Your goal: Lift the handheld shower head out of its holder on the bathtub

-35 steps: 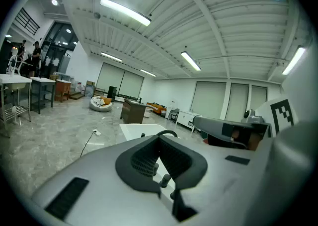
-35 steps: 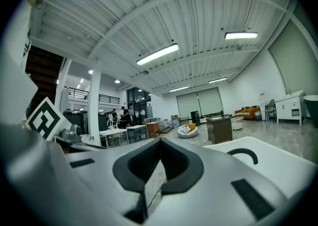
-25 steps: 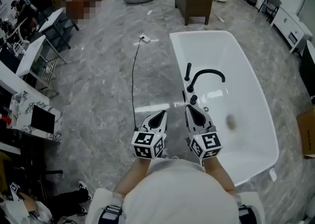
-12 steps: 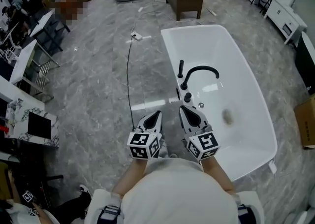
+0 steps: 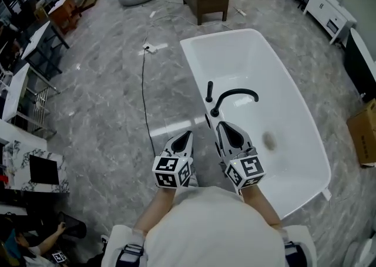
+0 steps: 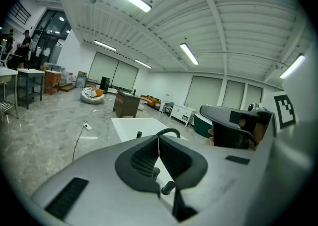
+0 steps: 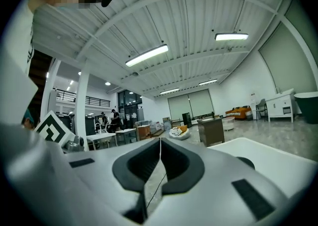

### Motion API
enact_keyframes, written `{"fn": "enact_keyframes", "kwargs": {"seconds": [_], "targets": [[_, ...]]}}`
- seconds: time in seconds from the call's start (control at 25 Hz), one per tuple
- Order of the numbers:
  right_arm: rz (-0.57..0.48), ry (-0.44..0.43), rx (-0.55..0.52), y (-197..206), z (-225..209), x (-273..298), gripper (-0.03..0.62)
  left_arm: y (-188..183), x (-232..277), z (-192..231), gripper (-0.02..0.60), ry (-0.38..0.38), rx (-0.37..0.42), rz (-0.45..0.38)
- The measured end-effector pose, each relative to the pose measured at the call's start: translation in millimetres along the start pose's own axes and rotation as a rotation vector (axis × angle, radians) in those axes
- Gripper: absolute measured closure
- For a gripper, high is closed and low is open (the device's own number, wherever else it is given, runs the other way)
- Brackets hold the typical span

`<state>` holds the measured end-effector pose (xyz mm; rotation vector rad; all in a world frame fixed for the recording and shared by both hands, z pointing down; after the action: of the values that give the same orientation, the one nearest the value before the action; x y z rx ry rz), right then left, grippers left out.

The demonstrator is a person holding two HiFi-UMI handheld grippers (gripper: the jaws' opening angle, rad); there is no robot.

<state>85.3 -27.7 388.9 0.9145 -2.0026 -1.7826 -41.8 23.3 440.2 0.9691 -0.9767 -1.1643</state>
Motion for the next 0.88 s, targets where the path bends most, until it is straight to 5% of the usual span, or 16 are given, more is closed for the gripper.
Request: {"fn": "enact_keyframes", "kwargs": {"seconds": [0.36, 0.88], "targets": [[-0.013, 0.137, -0.022, -1.9, -36.9, 81.1, 0.572, -22.8, 80.8, 54.8, 0.56, 0.116, 0.024, 0.055], [0.005, 0.34, -0.014, 33.9, -83.1, 144.4, 0.572, 1.0, 187.6, 106.6, 0.56, 0.356, 0.044, 0.166]]}}
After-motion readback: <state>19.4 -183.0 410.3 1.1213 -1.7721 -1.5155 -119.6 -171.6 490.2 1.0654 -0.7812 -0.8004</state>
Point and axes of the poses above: the fingertips, and each gripper's own axes: x forward along the fingers, z to its left, y out of its underside, the point moved 4 cm from there along -x, backward along the fingers, and after that the axes turned 14 degrees about -z, right-handed, at the moved point
